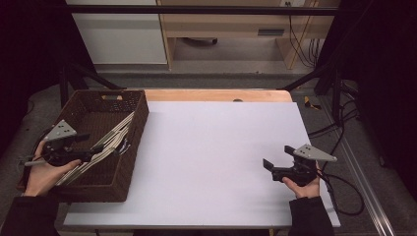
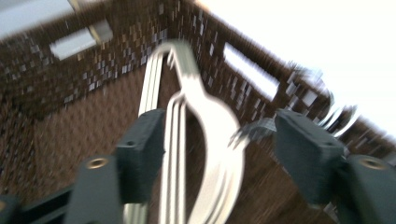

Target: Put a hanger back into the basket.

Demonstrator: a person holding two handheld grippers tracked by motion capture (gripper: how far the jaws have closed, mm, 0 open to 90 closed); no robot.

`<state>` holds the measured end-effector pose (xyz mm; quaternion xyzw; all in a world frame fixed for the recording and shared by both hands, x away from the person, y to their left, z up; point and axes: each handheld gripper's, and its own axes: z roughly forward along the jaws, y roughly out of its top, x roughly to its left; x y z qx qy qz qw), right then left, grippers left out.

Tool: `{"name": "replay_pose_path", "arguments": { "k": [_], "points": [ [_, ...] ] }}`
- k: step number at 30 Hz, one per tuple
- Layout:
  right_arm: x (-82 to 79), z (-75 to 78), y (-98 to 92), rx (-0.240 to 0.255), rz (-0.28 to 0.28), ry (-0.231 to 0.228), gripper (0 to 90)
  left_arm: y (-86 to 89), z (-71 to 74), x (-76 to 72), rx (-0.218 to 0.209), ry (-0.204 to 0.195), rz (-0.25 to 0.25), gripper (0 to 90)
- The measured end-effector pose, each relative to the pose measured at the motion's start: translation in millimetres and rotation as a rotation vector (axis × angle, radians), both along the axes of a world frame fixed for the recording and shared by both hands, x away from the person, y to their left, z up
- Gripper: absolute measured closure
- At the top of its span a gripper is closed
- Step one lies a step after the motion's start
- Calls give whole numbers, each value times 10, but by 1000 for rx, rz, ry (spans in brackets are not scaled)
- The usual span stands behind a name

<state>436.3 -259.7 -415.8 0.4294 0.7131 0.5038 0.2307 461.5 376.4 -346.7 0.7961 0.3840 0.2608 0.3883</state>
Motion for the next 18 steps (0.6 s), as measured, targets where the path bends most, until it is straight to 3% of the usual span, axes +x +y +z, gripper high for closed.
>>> {"name": "replay_pose_path", "arguments": {
  "k": [3, 8, 12, 16, 18],
  "points": [
    [-2, 4, -6, 1, -4, -3, 30, -119, 85, -95, -56, -64, -18, 166],
    [-13, 17, -15, 15, -4, -5, 30, -342, 172, -217, -198, -141, -58, 98],
    [-27, 35, -28, 24, -7, -10, 29, -507, 156, -250, -287, -170, -73, 80],
    [-43, 65, -54, 33, -6, -21, 29, -641, 86, -263, -337, -177, -87, 78],
    [-52, 80, -69, 39, -3, -26, 29, -668, 72, -264, -340, -180, -94, 75]
  ]
}}
